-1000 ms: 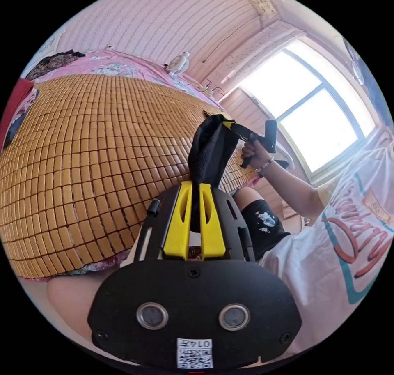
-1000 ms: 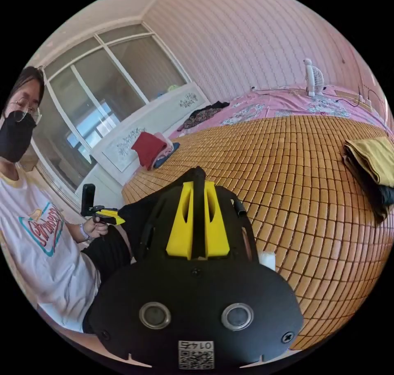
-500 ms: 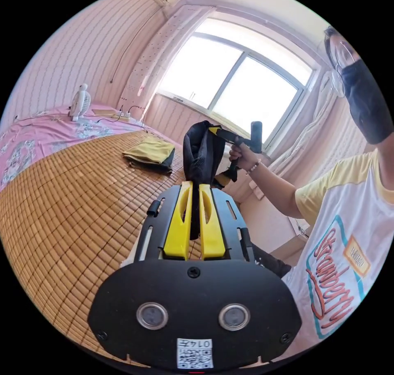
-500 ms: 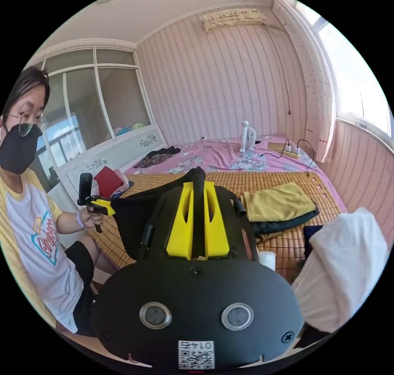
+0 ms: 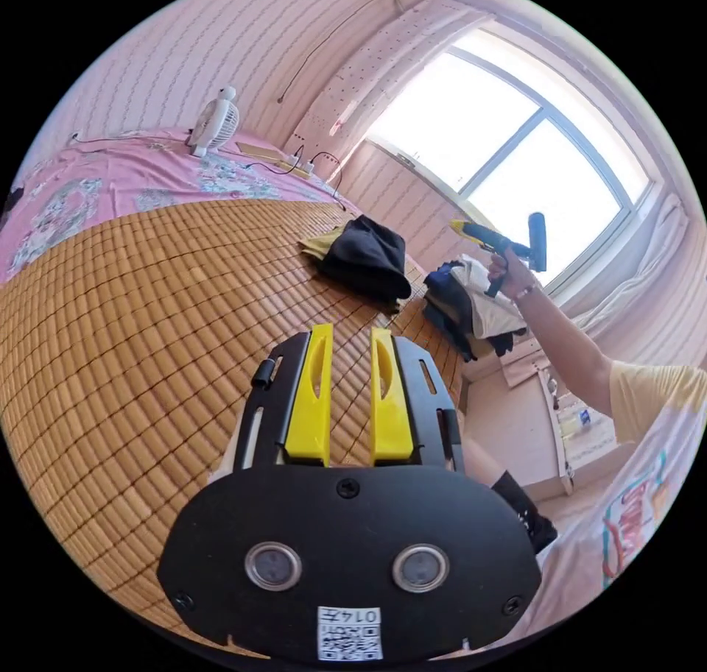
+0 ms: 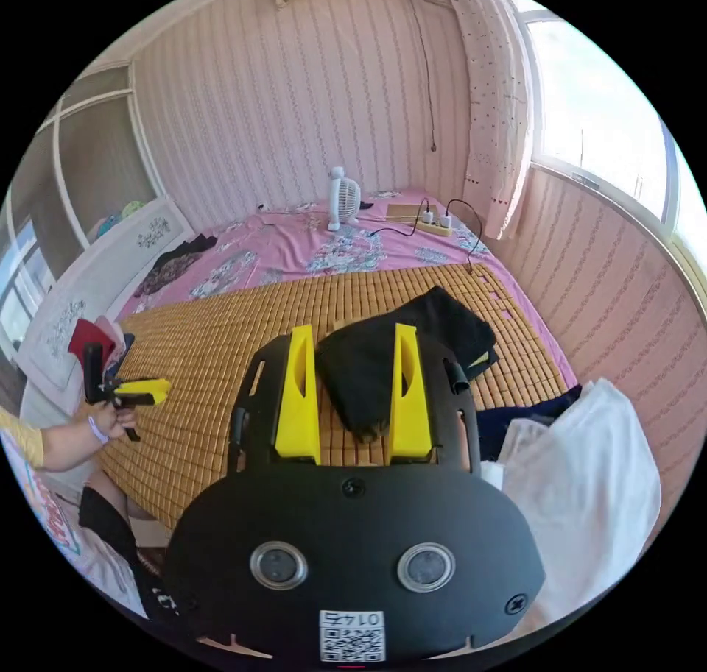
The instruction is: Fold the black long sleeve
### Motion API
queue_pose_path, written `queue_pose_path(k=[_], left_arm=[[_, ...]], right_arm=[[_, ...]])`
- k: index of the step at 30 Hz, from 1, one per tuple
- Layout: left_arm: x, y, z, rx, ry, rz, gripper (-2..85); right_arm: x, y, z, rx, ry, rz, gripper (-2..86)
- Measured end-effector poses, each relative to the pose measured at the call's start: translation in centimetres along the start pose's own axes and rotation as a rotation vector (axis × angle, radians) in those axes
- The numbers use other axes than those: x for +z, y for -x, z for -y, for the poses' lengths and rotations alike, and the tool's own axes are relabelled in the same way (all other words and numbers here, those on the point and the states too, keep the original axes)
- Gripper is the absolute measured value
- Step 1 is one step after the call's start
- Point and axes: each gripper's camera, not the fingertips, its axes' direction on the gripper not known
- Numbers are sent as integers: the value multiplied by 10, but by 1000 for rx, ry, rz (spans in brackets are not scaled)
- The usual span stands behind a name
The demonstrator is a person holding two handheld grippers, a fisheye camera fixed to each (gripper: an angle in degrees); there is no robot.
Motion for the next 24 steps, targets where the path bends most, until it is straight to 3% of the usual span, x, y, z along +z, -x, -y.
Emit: queue_pose_path(k=[5,8,10,16,24], left_arm=[[-133,-4,-151,-151,-25,182,13],[-210,-23,-230,-307,-110,357,-6],[-252,-35,-284,-441,-193,434,-9],[-294,-52,-367,-588,-426,516,-10],[-319,-36,-391,-555,-452,721,-5]], right_arm=[[-27,76,-151,-1,98,-3,123],[-36,113,-181,-34,200,99,112],[-37,137,-179,-80,206,121,111],[-23,249,-135,-339,198,331,108],[22,448,-86,-645,209,600,111]])
